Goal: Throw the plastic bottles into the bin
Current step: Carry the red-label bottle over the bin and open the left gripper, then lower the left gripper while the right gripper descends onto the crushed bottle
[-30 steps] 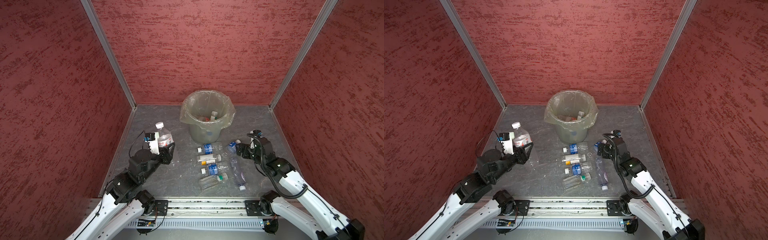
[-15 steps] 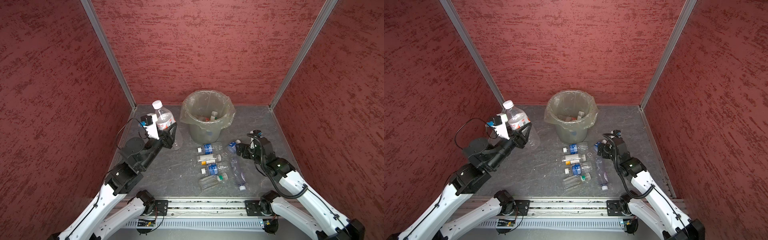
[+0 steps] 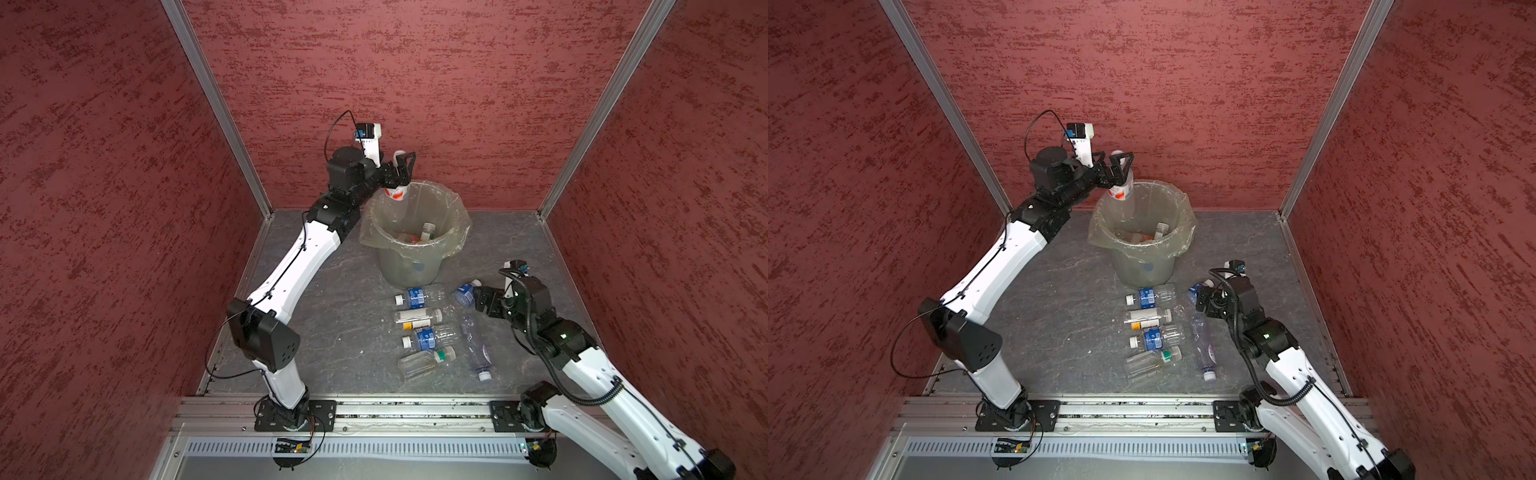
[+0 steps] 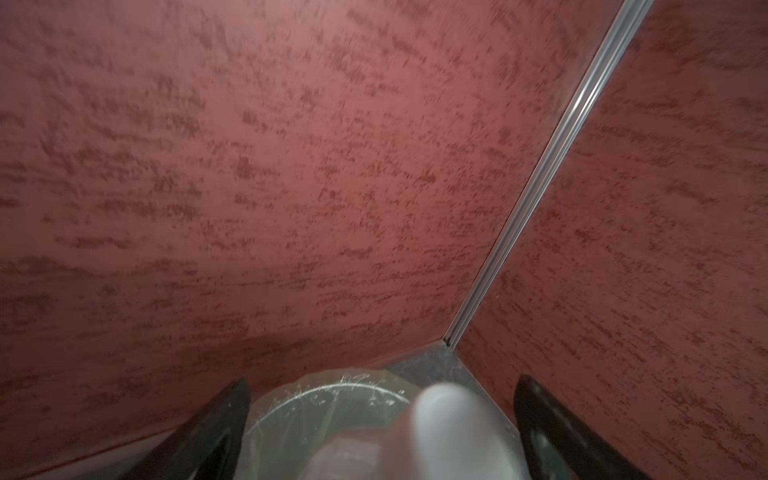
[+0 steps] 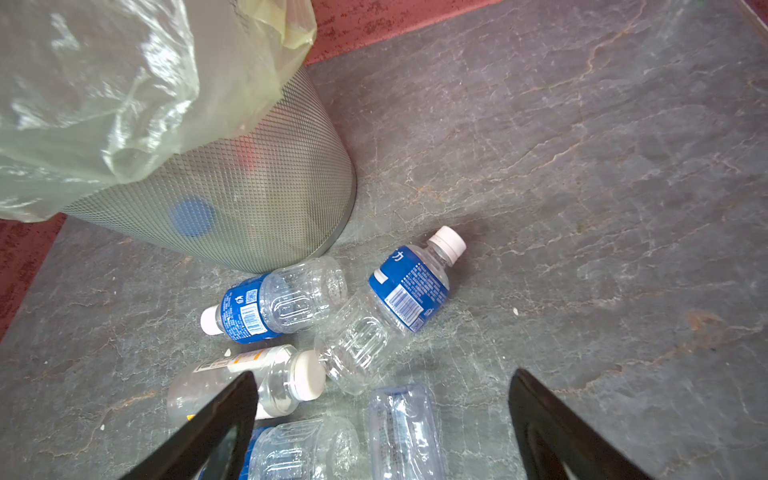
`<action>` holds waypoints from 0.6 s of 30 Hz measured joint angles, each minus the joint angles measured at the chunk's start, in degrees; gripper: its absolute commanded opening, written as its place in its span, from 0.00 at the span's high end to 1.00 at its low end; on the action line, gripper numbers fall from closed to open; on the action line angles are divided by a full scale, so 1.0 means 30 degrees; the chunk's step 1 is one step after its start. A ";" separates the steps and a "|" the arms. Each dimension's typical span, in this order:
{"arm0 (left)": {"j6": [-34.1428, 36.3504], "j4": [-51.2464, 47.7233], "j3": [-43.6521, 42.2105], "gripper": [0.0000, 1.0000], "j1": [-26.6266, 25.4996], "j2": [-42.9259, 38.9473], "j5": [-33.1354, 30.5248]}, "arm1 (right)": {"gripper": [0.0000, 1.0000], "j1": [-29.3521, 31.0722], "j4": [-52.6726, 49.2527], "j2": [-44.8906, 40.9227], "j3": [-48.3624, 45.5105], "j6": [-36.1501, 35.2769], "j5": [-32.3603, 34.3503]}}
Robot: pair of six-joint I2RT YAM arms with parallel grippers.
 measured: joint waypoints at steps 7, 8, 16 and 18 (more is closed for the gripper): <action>-0.0102 -0.0772 -0.2448 0.01 0.0248 -0.1741 0.0568 | 0.05 0.0000 0.0015 0.0000 0.0000 0.0044 -0.0007; -0.0066 -0.0787 -0.2594 0.01 0.0197 -0.2288 0.0619 | 0.05 0.0000 0.0015 0.0117 0.0000 0.0044 -0.0007; 0.0022 0.0095 -0.5603 0.01 0.0000 -0.7439 0.0678 | 0.05 0.0000 0.0029 0.0780 0.0000 0.0044 -0.0029; 0.0022 0.0160 -0.6761 0.01 0.0000 -0.8349 0.0670 | 0.05 0.0000 0.0029 0.0976 0.0000 0.0044 -0.0066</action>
